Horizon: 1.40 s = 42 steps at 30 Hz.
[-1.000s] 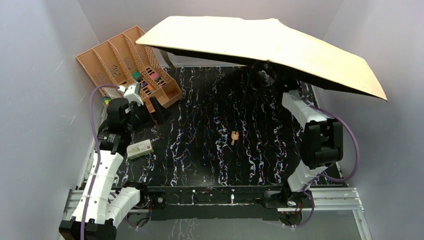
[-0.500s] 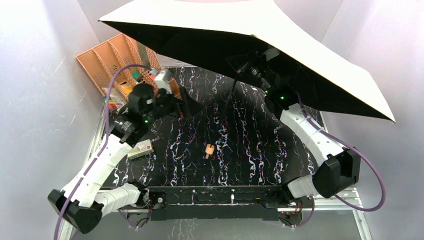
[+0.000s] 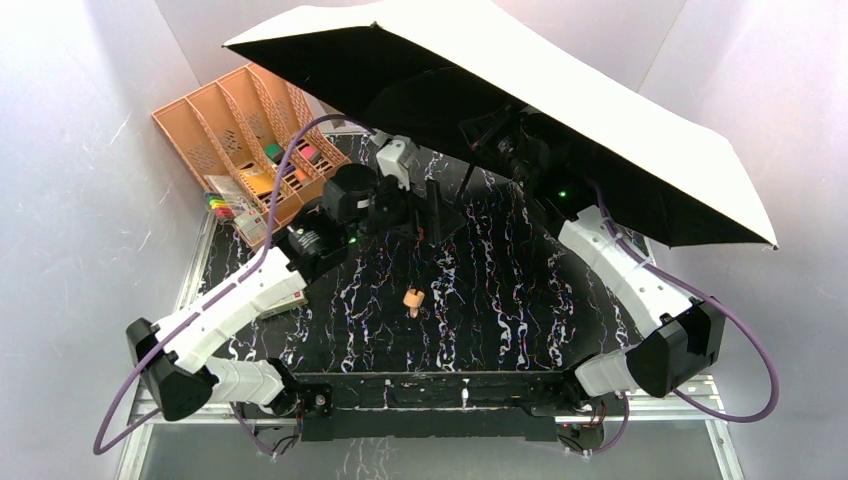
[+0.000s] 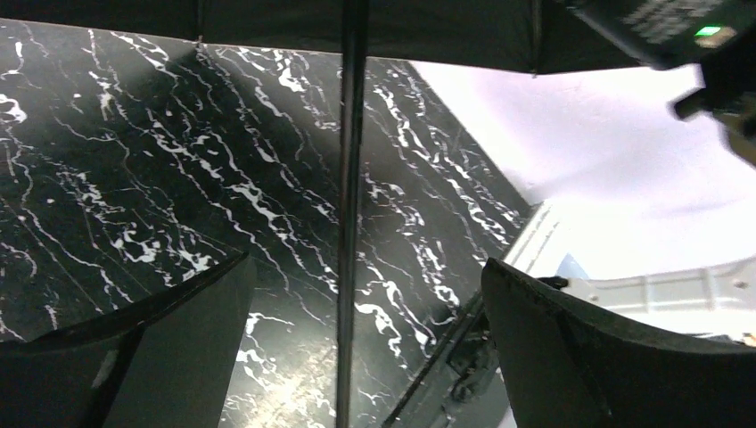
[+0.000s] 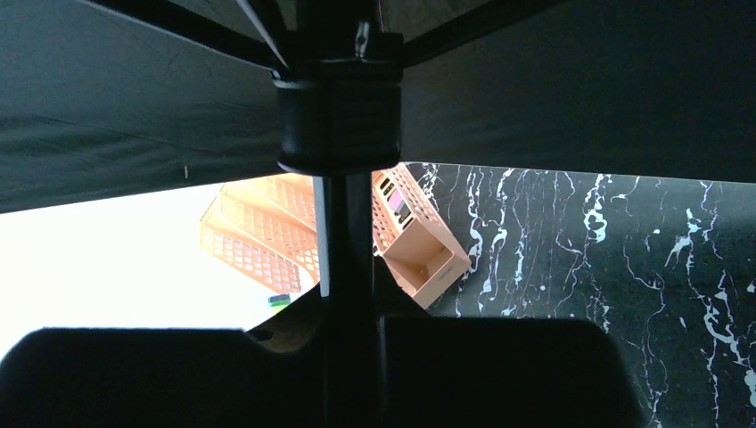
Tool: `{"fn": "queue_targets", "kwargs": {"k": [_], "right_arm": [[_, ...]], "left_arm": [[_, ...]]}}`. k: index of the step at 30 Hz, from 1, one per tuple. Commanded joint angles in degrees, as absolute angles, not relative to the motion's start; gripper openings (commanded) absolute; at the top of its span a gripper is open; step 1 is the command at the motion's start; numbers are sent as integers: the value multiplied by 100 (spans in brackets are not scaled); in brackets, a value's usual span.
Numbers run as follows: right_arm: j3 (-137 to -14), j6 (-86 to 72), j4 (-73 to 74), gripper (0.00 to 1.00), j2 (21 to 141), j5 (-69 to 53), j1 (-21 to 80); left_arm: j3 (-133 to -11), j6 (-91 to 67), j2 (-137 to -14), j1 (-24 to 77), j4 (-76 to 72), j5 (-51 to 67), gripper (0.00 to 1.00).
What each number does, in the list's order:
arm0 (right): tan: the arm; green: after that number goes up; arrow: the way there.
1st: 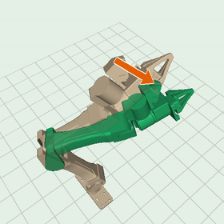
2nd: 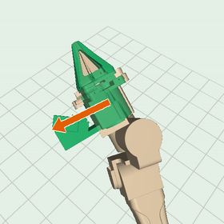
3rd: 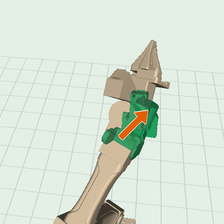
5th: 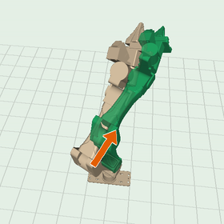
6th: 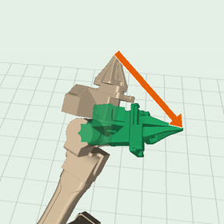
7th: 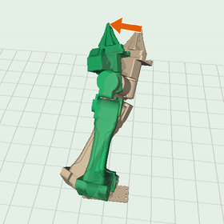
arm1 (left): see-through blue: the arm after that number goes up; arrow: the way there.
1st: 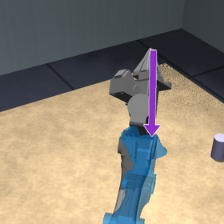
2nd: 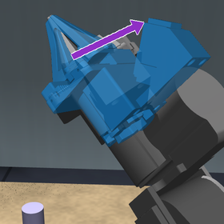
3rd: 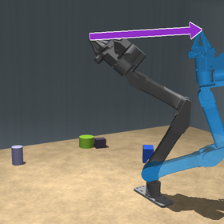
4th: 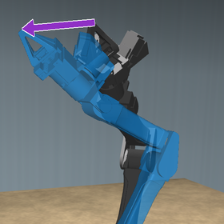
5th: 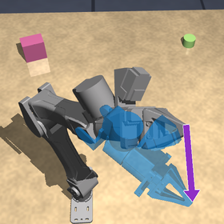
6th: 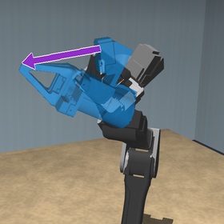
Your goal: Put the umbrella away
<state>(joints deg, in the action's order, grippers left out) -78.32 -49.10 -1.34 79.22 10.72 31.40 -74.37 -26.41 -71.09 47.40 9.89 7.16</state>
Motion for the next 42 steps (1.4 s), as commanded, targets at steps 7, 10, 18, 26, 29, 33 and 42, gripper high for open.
{"fn": "queue_targets", "kwargs": {"k": [7, 10, 18, 26, 29, 33, 42], "right_arm": [[-8007, -5023, -403, 0, 7622, 836, 3243], [-7941, -5077, -413, 0, 7596, 728, 3273], [-7822, -5177, -417, 0, 7532, 566, 3300], [-7600, -5126, -439, 0, 7330, 637, 3303], [-7456, -5069, -555, 11, 7218, 605, 3305], [-6877, -4911, -1232, 43, 6845, 569, 3296], [-5328, -5051, -3177, 83, 6215, 275, 3017]], "left_arm": [[-8070, -1924, -8041, 4791, 732, 80, 89], [-8338, -1845, -8310, 4793, 671, 79, 83], [-8786, -1716, -8806, 4799, 613, 79, 59], [-8623, -1780, -8756, 4799, 680, 120, 19], [-8512, -1853, -8627, 4794, 745, 115, 0], [-8337, -2111, -8364, 4793, 772, 91, 0], [-8137, -2577, -8059, 4793, 782, 505, 0]]}}
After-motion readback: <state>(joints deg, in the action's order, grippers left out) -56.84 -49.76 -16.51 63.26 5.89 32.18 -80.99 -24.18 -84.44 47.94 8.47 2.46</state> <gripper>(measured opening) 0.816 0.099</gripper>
